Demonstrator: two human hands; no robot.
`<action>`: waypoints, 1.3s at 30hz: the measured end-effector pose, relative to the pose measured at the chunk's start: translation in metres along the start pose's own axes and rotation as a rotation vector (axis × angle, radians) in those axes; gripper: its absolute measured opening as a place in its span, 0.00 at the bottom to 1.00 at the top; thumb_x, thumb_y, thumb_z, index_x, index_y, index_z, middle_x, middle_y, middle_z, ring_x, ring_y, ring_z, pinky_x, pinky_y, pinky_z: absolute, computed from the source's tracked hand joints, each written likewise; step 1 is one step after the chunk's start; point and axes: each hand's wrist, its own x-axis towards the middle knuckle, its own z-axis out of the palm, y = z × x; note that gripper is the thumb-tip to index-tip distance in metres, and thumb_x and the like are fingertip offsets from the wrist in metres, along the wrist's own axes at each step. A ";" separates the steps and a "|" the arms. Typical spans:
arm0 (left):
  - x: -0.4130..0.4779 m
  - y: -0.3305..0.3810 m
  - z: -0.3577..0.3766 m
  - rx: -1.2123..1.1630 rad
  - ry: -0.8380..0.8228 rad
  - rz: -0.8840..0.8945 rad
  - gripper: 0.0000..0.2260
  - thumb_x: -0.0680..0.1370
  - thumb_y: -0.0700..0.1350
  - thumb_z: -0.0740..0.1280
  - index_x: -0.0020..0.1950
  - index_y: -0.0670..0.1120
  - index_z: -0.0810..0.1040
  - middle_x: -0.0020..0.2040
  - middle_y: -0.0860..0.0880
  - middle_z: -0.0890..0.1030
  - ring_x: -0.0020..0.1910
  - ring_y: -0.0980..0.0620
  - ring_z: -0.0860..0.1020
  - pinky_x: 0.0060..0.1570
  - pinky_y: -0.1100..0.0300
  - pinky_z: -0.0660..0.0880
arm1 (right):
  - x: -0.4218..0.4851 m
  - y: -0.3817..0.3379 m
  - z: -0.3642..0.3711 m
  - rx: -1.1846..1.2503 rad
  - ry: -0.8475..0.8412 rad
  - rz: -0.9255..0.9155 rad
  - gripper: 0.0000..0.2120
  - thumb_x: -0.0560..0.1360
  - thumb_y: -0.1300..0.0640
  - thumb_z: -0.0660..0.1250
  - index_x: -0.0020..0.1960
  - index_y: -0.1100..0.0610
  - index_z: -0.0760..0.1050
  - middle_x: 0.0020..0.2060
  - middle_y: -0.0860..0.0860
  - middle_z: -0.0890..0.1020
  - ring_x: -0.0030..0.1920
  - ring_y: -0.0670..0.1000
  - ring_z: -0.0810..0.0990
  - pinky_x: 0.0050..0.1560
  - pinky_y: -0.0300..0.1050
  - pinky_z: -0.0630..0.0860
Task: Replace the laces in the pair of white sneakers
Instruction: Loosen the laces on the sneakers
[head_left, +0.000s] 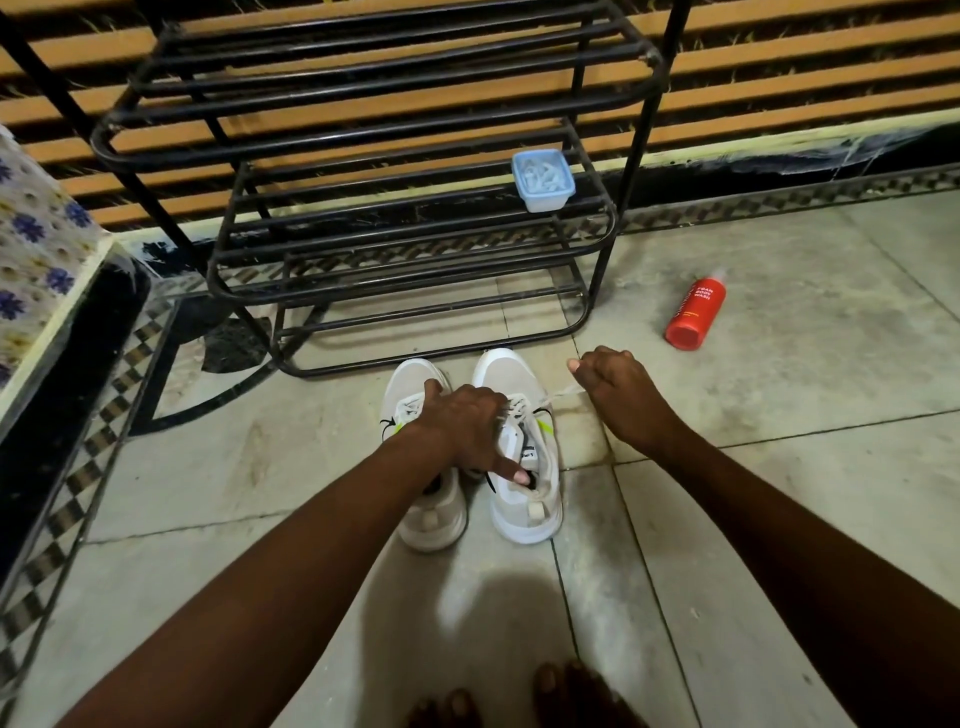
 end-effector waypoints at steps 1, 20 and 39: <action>0.000 0.000 0.000 0.003 -0.005 -0.003 0.50 0.56 0.83 0.66 0.69 0.53 0.71 0.66 0.52 0.77 0.69 0.46 0.72 0.63 0.38 0.59 | -0.002 0.002 0.002 0.028 0.005 0.029 0.21 0.81 0.55 0.65 0.32 0.59 0.66 0.33 0.54 0.72 0.39 0.57 0.72 0.54 0.55 0.70; -0.008 0.002 0.000 -0.040 -0.036 -0.007 0.51 0.60 0.82 0.65 0.76 0.55 0.65 0.73 0.54 0.73 0.74 0.47 0.68 0.66 0.37 0.58 | -0.001 0.028 0.008 0.156 0.061 0.318 0.11 0.66 0.61 0.79 0.41 0.56 0.77 0.35 0.48 0.79 0.37 0.48 0.77 0.41 0.41 0.71; 0.002 0.011 -0.007 -0.457 0.201 -0.028 0.06 0.79 0.43 0.65 0.53 0.49 0.80 0.54 0.49 0.83 0.58 0.45 0.79 0.56 0.48 0.77 | -0.046 0.019 0.055 -0.444 0.192 0.160 0.16 0.74 0.54 0.57 0.58 0.48 0.77 0.59 0.45 0.79 0.64 0.53 0.73 0.63 0.61 0.60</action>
